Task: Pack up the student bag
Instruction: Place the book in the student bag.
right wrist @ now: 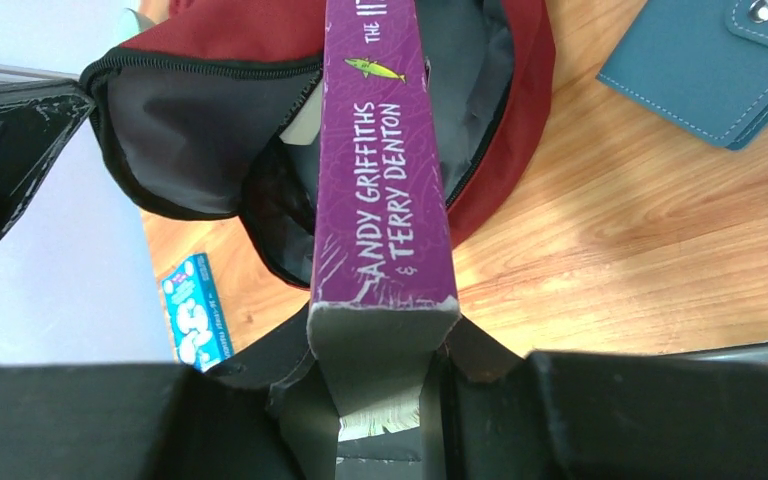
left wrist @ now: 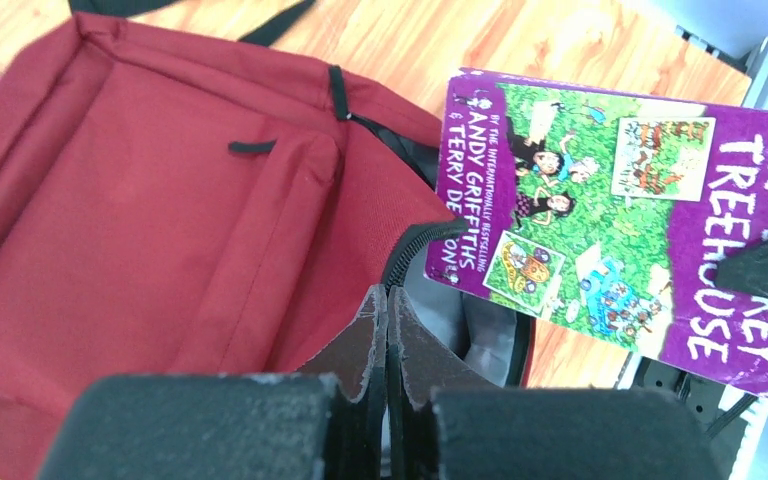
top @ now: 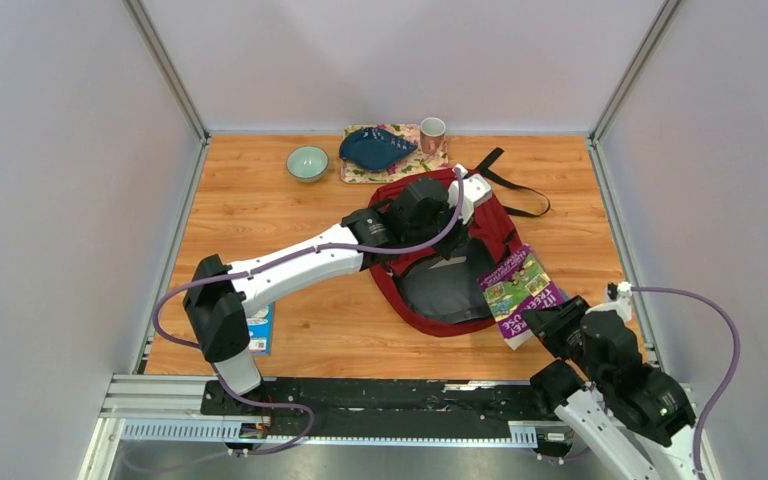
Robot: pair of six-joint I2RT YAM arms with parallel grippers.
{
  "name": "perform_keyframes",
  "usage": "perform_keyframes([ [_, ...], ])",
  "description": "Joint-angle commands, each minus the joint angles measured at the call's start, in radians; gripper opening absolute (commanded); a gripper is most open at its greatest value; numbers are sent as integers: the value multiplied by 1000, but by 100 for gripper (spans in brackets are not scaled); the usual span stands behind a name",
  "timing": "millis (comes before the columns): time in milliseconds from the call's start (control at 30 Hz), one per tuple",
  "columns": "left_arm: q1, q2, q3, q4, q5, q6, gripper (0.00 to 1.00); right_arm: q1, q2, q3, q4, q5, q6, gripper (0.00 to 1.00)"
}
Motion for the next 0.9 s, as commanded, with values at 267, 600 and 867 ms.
perform_keyframes([
  [267, -1, -103, 59, 112, -78, -20, 0, 2, -93, 75, 46, -73, 114, 0],
  [600, -1, -147, 21, 173, -134, -52, 0, 2, -129, -10, 115, -309, 253, 0],
  [867, -1, -172, -28, 175, -91, -63, 0, 1, -12, -212, 604, -358, 305, 0],
])
